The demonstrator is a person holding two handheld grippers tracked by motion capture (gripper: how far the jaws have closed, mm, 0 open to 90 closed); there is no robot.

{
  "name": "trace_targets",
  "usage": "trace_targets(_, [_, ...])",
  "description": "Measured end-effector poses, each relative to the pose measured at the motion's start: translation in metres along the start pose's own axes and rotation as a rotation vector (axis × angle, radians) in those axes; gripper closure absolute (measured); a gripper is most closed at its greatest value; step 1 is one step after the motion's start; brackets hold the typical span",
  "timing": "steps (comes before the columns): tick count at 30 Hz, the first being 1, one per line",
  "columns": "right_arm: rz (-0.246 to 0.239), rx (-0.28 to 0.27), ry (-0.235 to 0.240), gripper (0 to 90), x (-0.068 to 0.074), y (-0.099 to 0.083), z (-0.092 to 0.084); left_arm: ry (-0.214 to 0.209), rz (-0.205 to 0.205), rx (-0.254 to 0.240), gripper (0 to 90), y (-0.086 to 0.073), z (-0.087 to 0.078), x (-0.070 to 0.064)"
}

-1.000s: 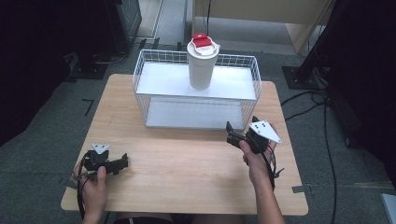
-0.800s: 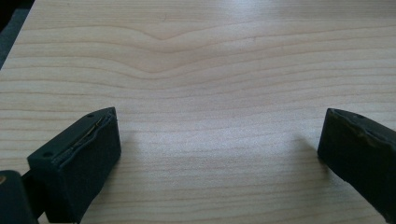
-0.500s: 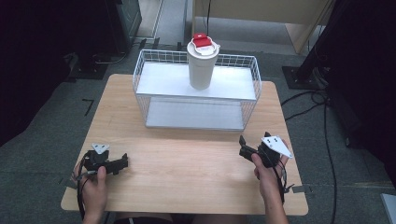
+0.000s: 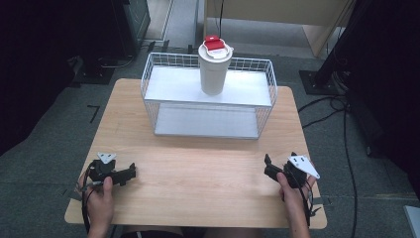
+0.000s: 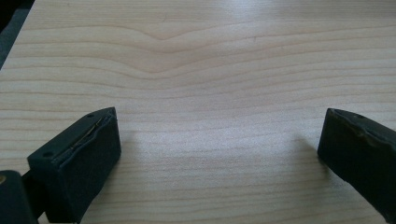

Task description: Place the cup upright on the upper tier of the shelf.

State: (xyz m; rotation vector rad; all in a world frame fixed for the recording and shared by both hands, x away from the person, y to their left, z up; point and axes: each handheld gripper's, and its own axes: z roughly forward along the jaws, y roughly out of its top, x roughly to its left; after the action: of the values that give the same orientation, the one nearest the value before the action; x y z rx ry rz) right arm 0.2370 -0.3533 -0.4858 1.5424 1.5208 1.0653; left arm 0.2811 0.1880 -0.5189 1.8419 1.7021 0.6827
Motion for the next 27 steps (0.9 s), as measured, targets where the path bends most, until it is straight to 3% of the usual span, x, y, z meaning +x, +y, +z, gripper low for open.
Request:
trace_targets(11, [0.008,0.053,-0.058,5.0,-0.025,-0.020,-0.012,0.000,0.001,0.000,0.0,0.000,0.000,0.000])
trace_targets(20, [0.030,0.085,-0.081,5.0,-0.042,-0.033,-0.023,0.000,0.001,0.000,0.0,0.000,0.000,0.000])
trace_targets(27, [0.013,0.116,-0.082,5.0,-0.050,-0.041,-0.031,0.000,0.001,0.000,0.0,0.000,0.000,0.000])
